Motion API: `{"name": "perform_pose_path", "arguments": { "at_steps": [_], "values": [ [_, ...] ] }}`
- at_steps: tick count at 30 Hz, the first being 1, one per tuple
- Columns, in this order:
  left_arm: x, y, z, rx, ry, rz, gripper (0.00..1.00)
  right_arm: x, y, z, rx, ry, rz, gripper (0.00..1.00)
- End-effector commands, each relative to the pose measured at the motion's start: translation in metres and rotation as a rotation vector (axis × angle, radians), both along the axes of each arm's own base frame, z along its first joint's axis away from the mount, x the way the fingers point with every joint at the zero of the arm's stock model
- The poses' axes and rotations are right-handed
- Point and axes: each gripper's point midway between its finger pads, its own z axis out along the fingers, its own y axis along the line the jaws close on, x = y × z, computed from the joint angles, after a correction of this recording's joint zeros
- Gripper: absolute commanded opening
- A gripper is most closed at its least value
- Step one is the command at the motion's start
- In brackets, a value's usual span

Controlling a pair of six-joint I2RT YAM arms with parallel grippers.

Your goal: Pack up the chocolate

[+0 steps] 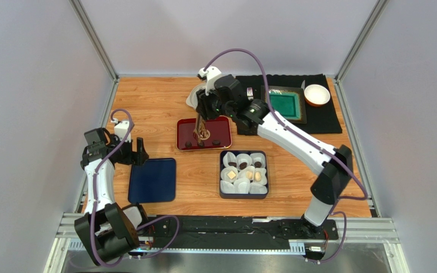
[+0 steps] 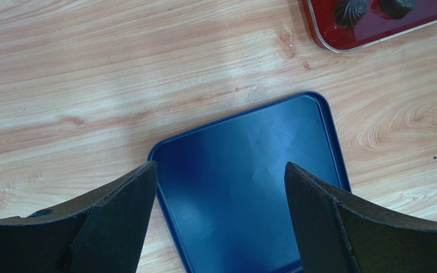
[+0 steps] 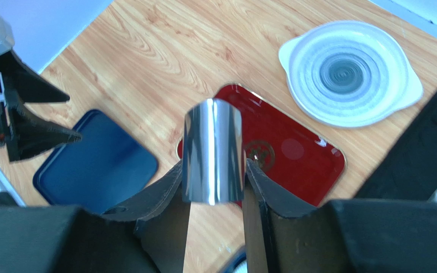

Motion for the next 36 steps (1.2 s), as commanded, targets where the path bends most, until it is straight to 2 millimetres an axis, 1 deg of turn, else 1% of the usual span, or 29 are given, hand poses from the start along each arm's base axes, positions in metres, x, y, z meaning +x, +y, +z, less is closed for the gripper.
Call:
{"name": "perform_pose_path", "arguments": {
  "at_steps": [1, 2, 3, 4, 5, 7, 8, 9, 11, 16, 23, 34, 36],
  "values": [
    [0.003, 0.0, 0.004, -0.004, -0.024, -0.009, 0.9, 0.017, 0.041, 0.031, 0.085, -0.084, 0.036, 0.38],
    [0.003, 0.001, 0.004, -0.003, -0.025, -0.006, 0.9, 0.021, 0.049, 0.014, 0.06, -0.062, 0.042, 0.38],
    [0.003, 0.0, 0.004, -0.003, -0.025, -0.008, 0.91, 0.022, 0.053, 0.012, 0.059, -0.058, 0.044, 0.38],
    [0.003, 0.001, 0.004, 0.002, -0.027, -0.01, 0.9, 0.024, 0.057, 0.014, 0.064, -0.064, 0.046, 0.38],
    [0.003, 0.001, 0.004, 0.005, -0.026, -0.008, 0.9, 0.027, 0.062, 0.004, 0.053, -0.054, 0.045, 0.38],
    [0.003, 0.003, 0.004, 0.01, -0.03, -0.008, 0.9, 0.03, 0.066, -0.002, 0.048, -0.05, 0.047, 0.38],
    [0.003, 0.003, 0.005, 0.008, -0.029, -0.006, 0.91, 0.031, 0.068, -0.001, 0.052, -0.05, 0.046, 0.38],
    [0.002, 0.003, 0.004, 0.007, -0.027, -0.004, 0.9, 0.032, 0.07, -0.009, 0.042, -0.043, 0.048, 0.38],
    [0.003, 0.003, 0.004, 0.004, -0.025, -0.005, 0.9, 0.034, 0.072, -0.013, 0.04, -0.04, 0.046, 0.39],
    [0.003, 0.003, 0.006, 0.003, -0.028, -0.006, 0.9, 0.037, 0.077, -0.031, 0.019, -0.018, 0.047, 0.4],
    [0.004, 0.005, 0.007, 0.011, -0.031, -0.005, 0.9, 0.039, 0.08, -0.043, 0.007, -0.002, 0.047, 0.4],
    [0.003, 0.006, 0.004, 0.009, -0.025, -0.001, 0.9, 0.038, 0.079, -0.056, -0.013, 0.018, 0.046, 0.39],
    [0.003, 0.007, 0.004, 0.011, -0.027, 0.0, 0.9, 0.033, 0.084, -0.059, -0.006, 0.035, 0.076, 0.39]
  ]
}}
